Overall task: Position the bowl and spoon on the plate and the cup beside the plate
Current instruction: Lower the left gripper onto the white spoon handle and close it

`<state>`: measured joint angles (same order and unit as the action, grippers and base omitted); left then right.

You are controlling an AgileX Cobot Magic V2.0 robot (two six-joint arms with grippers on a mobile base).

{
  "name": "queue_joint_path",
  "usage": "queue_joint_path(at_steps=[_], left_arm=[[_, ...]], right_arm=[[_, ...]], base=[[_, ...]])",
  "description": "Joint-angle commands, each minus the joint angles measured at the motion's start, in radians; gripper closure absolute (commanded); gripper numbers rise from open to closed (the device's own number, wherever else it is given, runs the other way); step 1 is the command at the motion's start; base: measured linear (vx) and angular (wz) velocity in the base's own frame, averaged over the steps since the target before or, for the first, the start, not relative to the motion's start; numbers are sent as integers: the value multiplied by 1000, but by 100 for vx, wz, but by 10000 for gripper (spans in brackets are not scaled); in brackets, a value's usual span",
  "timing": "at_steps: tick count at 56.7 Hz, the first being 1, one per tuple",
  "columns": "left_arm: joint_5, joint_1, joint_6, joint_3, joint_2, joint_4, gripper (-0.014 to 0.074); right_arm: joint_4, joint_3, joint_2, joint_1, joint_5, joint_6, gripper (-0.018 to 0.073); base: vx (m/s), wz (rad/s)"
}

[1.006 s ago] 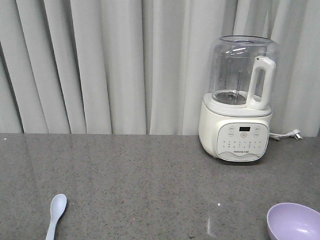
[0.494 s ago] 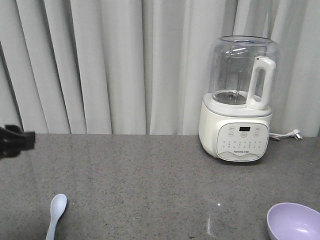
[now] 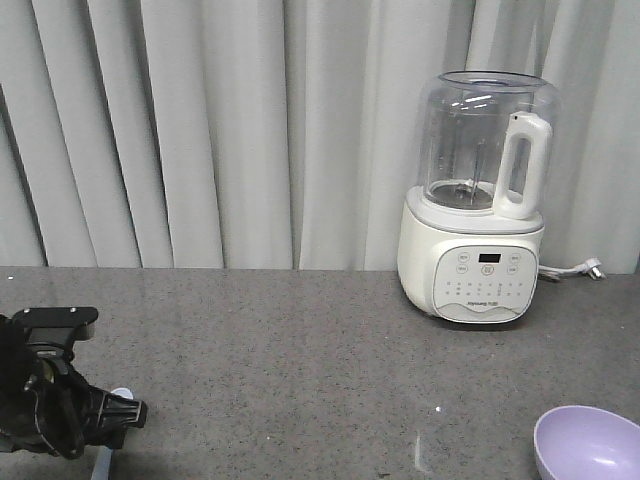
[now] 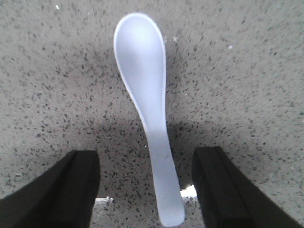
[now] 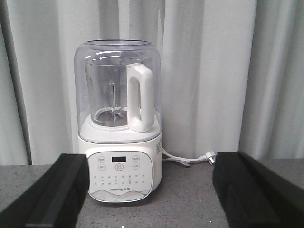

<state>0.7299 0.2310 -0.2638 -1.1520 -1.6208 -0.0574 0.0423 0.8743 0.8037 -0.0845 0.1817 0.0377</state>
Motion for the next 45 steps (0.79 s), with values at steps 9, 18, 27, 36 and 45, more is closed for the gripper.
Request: queue_joint_path(at_steps=[9,18,27,36,45], left_arm=[[-43,6,-10,-33,-22,57,74],[-54,13,-10,-47,-49,57,74],[-24,24,-29,-108,-88,57,74],[-5,33,-36,-138,-135,49,80],[-4,34,-63,-138,-158,46,117]], right_arm=[[4,36,2,-1,-84,-4,-19],[4,36,19,-1,-82,-4,-19],[4,36,22,-1,-82,-4,-19],[4,36,22,-1,-78,-4,-19],[4,36,22,-1,-78,-4,-19]], base=[[0,0],[0,0],[0,0],[0,0],[0,0]])
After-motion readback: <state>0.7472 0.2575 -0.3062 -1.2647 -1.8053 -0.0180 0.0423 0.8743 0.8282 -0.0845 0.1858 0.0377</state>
